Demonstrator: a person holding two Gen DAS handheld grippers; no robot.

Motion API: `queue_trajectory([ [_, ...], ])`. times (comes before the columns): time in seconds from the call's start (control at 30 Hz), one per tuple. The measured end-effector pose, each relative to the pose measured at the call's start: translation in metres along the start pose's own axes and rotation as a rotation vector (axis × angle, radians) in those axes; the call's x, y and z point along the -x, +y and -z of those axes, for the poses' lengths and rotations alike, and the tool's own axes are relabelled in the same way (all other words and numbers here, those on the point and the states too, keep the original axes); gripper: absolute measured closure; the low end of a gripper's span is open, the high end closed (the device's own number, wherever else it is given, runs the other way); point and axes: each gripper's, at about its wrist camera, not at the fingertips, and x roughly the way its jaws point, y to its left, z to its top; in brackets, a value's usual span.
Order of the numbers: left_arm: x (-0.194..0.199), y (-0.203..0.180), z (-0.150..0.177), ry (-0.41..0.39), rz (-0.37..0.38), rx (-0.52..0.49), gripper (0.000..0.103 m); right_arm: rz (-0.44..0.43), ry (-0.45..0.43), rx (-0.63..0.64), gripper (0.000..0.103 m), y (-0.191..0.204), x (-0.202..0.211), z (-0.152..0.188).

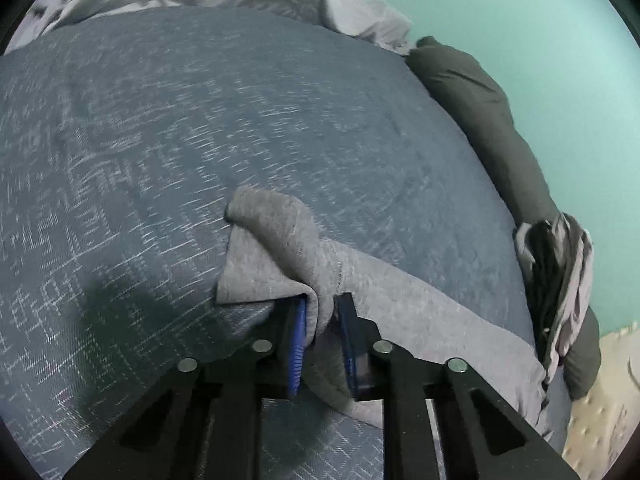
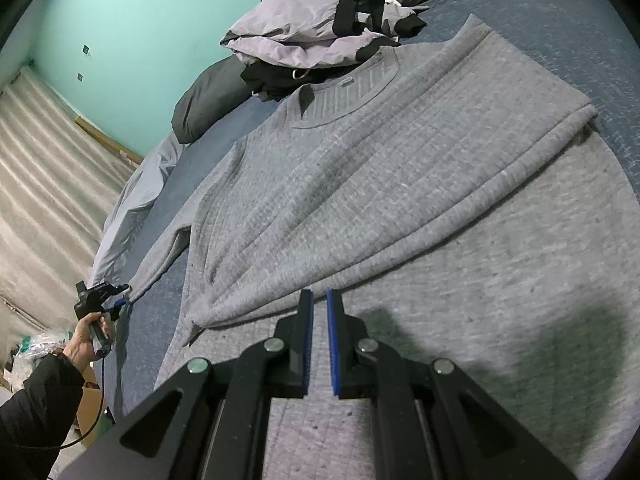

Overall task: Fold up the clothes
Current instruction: 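Lift the sleeve with the left gripper and carry it across the sweatshirt body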

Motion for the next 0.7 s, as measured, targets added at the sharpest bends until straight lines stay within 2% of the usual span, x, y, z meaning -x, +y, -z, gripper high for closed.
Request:
queue_trajectory([
  [0.2,0.004,-0.03,-0.008,0.005,0.024,-0.095,0.09,-0.011,-0.001,-0.028,0.096,-0.007,0.002,-0.001],
  [0.27,0.009,-0.051,-0.007,0.007,0.043,-0.15,0.091,-0.015,-0.004,-0.025,0.096,-0.008,0.003,-0.002],
  [0.43,0.038,-0.092,0.003,-0.001,0.099,-0.234,0.091,-0.017,0.0,-0.047,0.093,-0.015,0.005,-0.002],
  [0.63,0.061,-0.172,0.019,-0.011,0.142,-0.388,0.091,-0.042,-0.02,-0.059,0.091,-0.018,0.014,-0.005],
  [0.7,0.067,-0.202,0.027,-0.011,0.15,-0.453,0.091,-0.037,-0.024,-0.069,0.088,-0.022,0.015,-0.006],
])
